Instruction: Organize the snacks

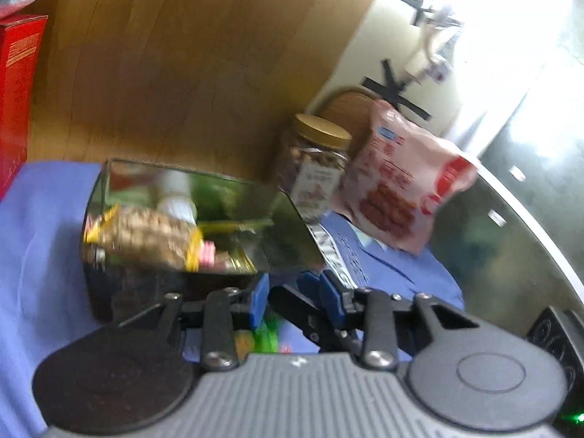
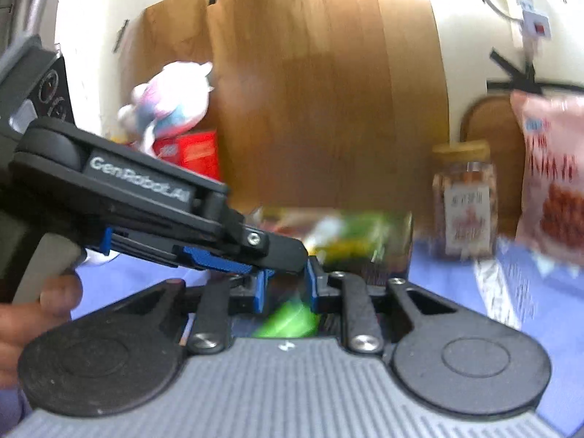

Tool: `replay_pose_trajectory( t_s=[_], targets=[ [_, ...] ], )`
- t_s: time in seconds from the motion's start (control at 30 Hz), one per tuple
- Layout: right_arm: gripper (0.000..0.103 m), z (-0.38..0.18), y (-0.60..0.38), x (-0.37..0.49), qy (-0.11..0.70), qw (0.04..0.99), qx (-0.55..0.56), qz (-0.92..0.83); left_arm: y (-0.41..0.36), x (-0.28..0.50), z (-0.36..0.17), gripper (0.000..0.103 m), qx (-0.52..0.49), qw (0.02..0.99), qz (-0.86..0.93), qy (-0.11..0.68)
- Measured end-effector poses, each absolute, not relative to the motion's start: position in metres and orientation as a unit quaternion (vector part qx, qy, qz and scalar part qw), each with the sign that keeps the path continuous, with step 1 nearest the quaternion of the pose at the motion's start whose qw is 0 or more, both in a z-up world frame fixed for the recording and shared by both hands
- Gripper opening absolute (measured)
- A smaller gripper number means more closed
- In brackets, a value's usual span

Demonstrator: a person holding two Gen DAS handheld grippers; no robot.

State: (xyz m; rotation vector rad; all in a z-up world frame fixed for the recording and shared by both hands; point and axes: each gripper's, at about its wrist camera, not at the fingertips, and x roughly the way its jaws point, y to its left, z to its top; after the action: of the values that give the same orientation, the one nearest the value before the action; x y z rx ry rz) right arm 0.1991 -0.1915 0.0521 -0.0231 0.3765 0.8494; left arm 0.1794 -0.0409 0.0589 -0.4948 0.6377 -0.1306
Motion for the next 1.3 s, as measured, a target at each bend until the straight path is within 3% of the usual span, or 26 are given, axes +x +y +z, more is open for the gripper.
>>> replay_pose_trajectory(
  t_s=[0.17, 0.37, 0.47, 0.53, 0.57, 0.6, 0.67, 0.7, 1.0, 1.07, 1.13, 1.2, 1.3],
  targets=[
    [0.027, 0.05, -0.227, 0.211, 0.219, 0.883, 0.049, 0.412, -0.028, 0.156, 0.056, 0.034, -0.241, 0.922, -0.08, 0.291],
    [0.033, 0.006, -0.252, 0.205, 0.308, 0.853, 0.082, 0.414, -0.01, 0.138, -0.004, 0.036, -0.31, 0.875, -0.078, 0.365],
    [0.033, -0.005, -0.246, 0.197, 0.326, 0.84, 0.083, 0.425, -0.007, 0.142, -0.021, 0.044, -0.33, 0.862, -0.067, 0.378],
    [0.038, -0.01, -0.238, 0.189, 0.332, 0.838, 0.062, 0.429, -0.01, 0.15, -0.027, 0.046, -0.34, 0.856, -0.082, 0.381],
    [0.039, -0.01, -0.234, 0.186, 0.325, 0.842, 0.051, 0.427, -0.015, 0.154, -0.03, 0.044, -0.333, 0.856, -0.078, 0.388],
    [0.039, -0.009, -0.231, 0.184, 0.316, 0.847, 0.04, 0.426, -0.019, 0.157, -0.033, 0.034, -0.322, 0.857, -0.079, 0.394],
    [0.038, -0.007, -0.226, 0.18, 0.306, 0.854, 0.017, 0.42, -0.026, 0.152, -0.031, 0.032, -0.313, 0.863, -0.077, 0.388],
    [0.035, -0.007, -0.226, 0.179, 0.303, 0.854, 0.016, 0.423, -0.028, 0.149, -0.027, 0.025, -0.31, 0.866, -0.082, 0.384],
    [0.032, 0.039, -0.23, 0.179, 0.206, 0.878, 0.04, 0.431, -0.032, 0.143, 0.047, 0.026, -0.264, 0.912, -0.077, 0.303],
    [0.032, 0.053, -0.218, 0.198, 0.196, 0.885, 0.037, 0.422, -0.034, 0.165, 0.062, 0.033, -0.246, 0.922, -0.068, 0.291],
    [0.038, 0.058, -0.204, 0.22, 0.185, 0.894, 0.024, 0.407, -0.036, 0.198, 0.067, 0.047, -0.224, 0.927, -0.07, 0.294],
    [0.049, 0.056, -0.191, 0.234, 0.173, 0.91, -0.021, 0.376, -0.039, 0.221, 0.059, 0.05, -0.213, 0.923, -0.044, 0.318],
    [0.049, 0.045, -0.206, 0.231, 0.19, 0.911, -0.012, 0.367, -0.042, 0.215, 0.049, 0.045, -0.227, 0.916, -0.063, 0.326]
  ],
)
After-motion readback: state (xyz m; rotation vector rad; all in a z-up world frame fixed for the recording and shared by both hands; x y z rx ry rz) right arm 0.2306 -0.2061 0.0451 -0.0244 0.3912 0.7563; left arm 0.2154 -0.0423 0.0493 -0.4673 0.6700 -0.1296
